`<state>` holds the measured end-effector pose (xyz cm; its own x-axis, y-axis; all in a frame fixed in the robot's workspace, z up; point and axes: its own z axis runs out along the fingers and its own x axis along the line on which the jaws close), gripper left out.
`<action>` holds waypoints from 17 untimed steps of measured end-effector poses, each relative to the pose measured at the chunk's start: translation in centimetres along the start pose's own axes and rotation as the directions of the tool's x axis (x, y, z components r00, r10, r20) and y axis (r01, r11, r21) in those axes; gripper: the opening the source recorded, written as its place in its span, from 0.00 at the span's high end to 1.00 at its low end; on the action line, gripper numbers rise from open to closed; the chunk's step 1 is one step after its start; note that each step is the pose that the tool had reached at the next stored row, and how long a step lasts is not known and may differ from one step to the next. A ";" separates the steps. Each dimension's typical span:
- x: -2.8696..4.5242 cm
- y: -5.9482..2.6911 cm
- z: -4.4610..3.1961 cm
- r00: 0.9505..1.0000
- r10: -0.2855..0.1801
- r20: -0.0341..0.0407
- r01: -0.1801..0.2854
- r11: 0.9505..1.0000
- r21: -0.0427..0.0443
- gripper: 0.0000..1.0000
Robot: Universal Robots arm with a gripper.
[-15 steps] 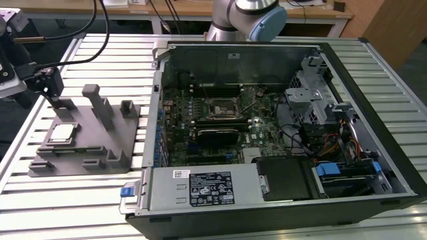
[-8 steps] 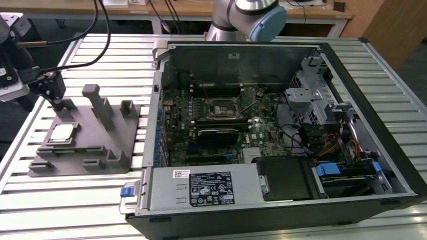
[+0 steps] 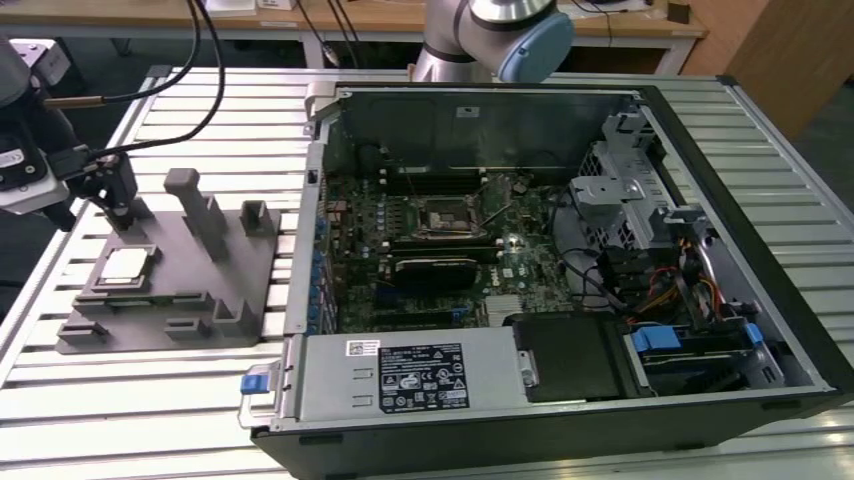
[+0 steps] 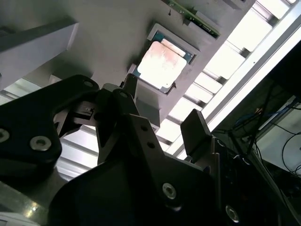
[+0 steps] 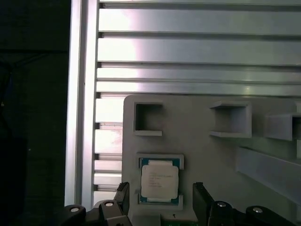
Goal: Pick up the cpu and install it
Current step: 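Pick up the cpu and move it towards the insertion slot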
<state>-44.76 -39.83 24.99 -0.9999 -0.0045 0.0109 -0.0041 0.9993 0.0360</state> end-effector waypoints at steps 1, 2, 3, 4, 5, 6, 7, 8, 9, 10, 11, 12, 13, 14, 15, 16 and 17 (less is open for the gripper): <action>0.00 -0.01 0.14 1.000 0.000 0.001 0.000 1.000 0.000 0.36; 0.00 -0.01 0.29 1.000 0.000 0.001 0.000 1.000 0.000 0.36; -0.01 -0.02 0.43 1.000 0.000 0.002 0.000 1.000 0.000 0.36; -0.01 -0.02 0.57 1.000 0.000 0.003 0.000 1.000 0.000 0.36; -0.01 -0.02 0.72 1.000 0.000 0.004 0.000 1.000 0.000 0.36; -0.01 -0.03 0.86 1.000 0.000 0.005 0.000 1.000 0.000 0.36; -0.01 -0.04 1.00 1.000 0.000 0.006 0.000 1.000 0.000 0.36; -0.01 -0.04 1.15 1.000 0.000 0.008 0.000 1.000 0.000 0.36; -0.01 -0.05 1.31 1.000 0.000 0.009 0.000 1.000 0.000 0.36; -0.02 -0.05 1.45 1.000 -0.001 0.010 0.001 1.000 0.000 0.36; -0.02 -0.06 1.60 1.000 -0.001 0.011 0.001 1.000 0.000 0.36; -0.02 -0.06 1.75 1.000 -0.001 0.012 0.001 1.000 0.000 0.36; -0.02 -0.07 1.89 1.000 -0.001 0.013 0.001 1.000 0.000 0.36; -0.02 -0.07 2.02 1.000 -0.001 0.013 0.001 1.000 0.000 0.36; -0.02 -0.08 2.16 1.000 -0.001 0.013 0.001 1.000 0.000 0.36; -0.02 -0.09 2.31 1.000 -0.001 0.013 0.001 1.000 0.000 0.36; -0.02 -0.09 2.46 1.000 -0.001 0.013 0.001 1.000 0.000 0.36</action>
<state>-44.77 -39.84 22.52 -1.0000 -0.0046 -0.0022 -0.0047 0.9993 0.0360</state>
